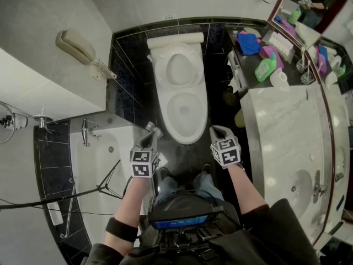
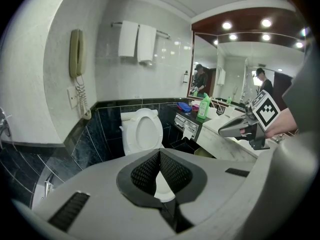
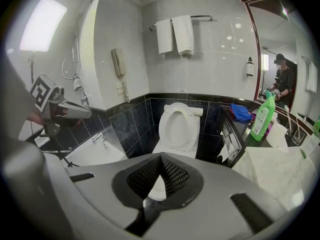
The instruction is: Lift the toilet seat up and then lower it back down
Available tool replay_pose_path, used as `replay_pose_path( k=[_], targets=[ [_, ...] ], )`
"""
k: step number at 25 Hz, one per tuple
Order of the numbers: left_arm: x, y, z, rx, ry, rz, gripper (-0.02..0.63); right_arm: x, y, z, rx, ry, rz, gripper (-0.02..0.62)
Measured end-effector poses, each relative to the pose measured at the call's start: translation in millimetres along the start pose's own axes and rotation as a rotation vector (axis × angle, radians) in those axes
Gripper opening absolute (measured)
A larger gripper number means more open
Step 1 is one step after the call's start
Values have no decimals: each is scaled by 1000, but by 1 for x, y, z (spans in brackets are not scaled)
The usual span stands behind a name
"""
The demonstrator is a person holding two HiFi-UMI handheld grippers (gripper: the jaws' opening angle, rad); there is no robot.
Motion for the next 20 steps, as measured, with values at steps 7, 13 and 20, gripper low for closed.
replay_pose_path(
  k=[7,13,20],
  targets=[
    [0,0,0,-2,1,-1,0,2,2,5,-6,-8,1,8],
    [0,0,2,-6,-1,-3,0,0,0,3,-3,-8,-2,8],
    [-2,-1,2,-6,1,-5,0,4,4,10,-18,-7,6,8]
  ],
)
Point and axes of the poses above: the fingertips, and each gripper's own axes: x forward along the fingers, y to its right, z out of its underside, the point moved 2 cm from there along -x, backward along the fingers, and after that the axes turned 2 degrees about y, right-handed, at the moved point
